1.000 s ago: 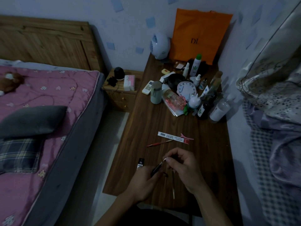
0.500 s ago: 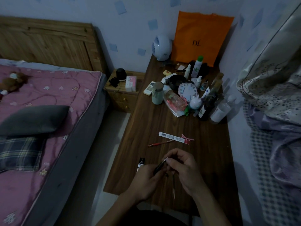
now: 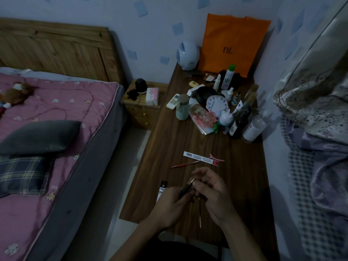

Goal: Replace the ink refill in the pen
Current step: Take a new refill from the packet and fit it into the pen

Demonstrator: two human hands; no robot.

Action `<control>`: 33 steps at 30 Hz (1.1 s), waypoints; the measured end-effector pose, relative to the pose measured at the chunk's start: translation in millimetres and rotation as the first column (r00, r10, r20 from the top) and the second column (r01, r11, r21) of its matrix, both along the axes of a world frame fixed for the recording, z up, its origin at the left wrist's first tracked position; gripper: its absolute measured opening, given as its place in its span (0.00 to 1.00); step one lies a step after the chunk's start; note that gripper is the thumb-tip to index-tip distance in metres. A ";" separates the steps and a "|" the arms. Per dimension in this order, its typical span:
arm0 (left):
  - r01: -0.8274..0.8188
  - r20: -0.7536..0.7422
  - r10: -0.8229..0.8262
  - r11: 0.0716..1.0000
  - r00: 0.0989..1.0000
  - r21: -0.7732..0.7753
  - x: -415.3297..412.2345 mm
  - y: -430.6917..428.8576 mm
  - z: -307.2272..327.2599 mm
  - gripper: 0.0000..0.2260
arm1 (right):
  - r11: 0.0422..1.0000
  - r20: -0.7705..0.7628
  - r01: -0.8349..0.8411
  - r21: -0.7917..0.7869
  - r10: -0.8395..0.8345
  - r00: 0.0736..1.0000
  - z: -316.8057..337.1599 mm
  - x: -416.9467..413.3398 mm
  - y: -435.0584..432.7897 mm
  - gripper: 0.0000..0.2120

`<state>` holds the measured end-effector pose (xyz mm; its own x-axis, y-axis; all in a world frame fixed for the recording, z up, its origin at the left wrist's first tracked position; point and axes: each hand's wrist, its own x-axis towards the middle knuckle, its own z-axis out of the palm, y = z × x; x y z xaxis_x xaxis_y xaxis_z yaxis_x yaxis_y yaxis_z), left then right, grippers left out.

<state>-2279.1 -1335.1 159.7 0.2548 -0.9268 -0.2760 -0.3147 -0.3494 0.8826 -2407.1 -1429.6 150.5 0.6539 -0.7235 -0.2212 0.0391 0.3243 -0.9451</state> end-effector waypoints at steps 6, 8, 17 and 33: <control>-0.006 -0.027 0.005 1.000 1.000 -0.006 -1.8 1.2 2.3 0.14 | 0.999 -0.053 -0.001 0.036 0.003 0.999 -3.2 -2.8 1.6 0.13; 0.001 -0.035 -0.002 1.000 0.999 -0.011 -2.4 1.0 3.2 0.14 | 0.999 -0.049 0.002 0.036 0.000 0.999 -2.8 -3.4 1.8 0.11; -0.002 -0.064 0.001 1.000 0.998 -0.019 -2.2 6.1 3.8 0.12 | 0.998 -0.052 -0.002 0.060 0.005 0.999 -0.3 -1.2 8.2 0.09; 0.008 -0.163 -0.015 0.999 0.987 -0.040 -1.0 12.8 2.3 0.16 | 0.995 -0.057 -0.020 0.096 0.026 0.998 2.2 -2.1 14.7 0.12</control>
<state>-2280.0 -1322.3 162.0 0.1985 -0.9402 -0.2766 -0.1695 -0.3109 0.9352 -2409.2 -1414.9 152.6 0.6542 -0.6823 -0.3264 -0.0230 0.4134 -0.9103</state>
